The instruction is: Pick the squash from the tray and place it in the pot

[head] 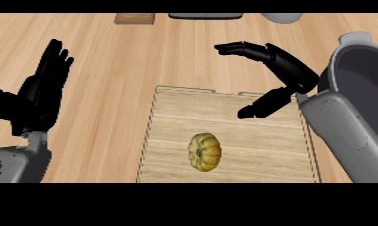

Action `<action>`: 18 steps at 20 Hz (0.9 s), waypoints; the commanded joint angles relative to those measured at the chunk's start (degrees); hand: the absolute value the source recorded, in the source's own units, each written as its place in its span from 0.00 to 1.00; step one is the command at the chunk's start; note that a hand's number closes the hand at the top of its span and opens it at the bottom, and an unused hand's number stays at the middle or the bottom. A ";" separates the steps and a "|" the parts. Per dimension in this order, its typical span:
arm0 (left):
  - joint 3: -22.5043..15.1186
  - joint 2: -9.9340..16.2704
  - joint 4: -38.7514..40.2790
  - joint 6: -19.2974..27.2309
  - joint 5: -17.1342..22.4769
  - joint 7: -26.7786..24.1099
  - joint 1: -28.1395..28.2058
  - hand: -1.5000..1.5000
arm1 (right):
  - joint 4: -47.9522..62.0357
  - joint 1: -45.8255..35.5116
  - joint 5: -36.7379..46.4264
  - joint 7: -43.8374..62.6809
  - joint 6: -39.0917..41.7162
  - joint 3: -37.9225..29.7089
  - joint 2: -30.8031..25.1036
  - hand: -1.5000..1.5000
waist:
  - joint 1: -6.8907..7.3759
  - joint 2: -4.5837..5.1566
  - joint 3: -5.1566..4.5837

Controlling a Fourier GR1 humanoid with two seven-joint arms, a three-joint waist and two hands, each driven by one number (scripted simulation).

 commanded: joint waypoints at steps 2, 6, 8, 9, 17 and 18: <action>0.73 -0.33 0.48 0.79 -0.64 2.78 -3.25 0.50 | -5.96 -3.70 1.54 8.52 8.76 3.23 -3.39 0.00 | -0.76 -0.20 -0.03; 2.20 1.55 -1.02 -0.76 0.53 3.15 -0.92 0.50 | -10.56 -6.50 3.68 18.19 16.58 8.65 -6.75 0.00 | -0.53 -0.59 -0.12; 1.07 0.04 -1.06 -0.19 -0.02 2.63 -0.83 0.50 | -11.03 -8.48 5.73 21.59 20.29 11.89 -7.38 0.00 | -0.41 -0.50 -0.14; 2.57 0.31 0.63 -2.11 1.53 0.73 0.24 0.50 | -13.52 -9.15 6.96 23.17 21.41 13.33 -7.78 0.00 | -0.61 -0.52 -0.19; 1.15 -0.89 -1.57 -0.08 -1.44 4.44 -0.86 0.50 | -20.31 -10.24 7.32 44.65 30.11 18.70 0.98 0.00 | -0.63 -0.25 -0.04; 0.82 -2.25 -1.60 -2.14 -1.19 -0.12 2.98 0.50 | -21.74 -9.61 6.58 46.46 31.21 17.30 1.67 0.00 | -0.49 -0.22 -0.04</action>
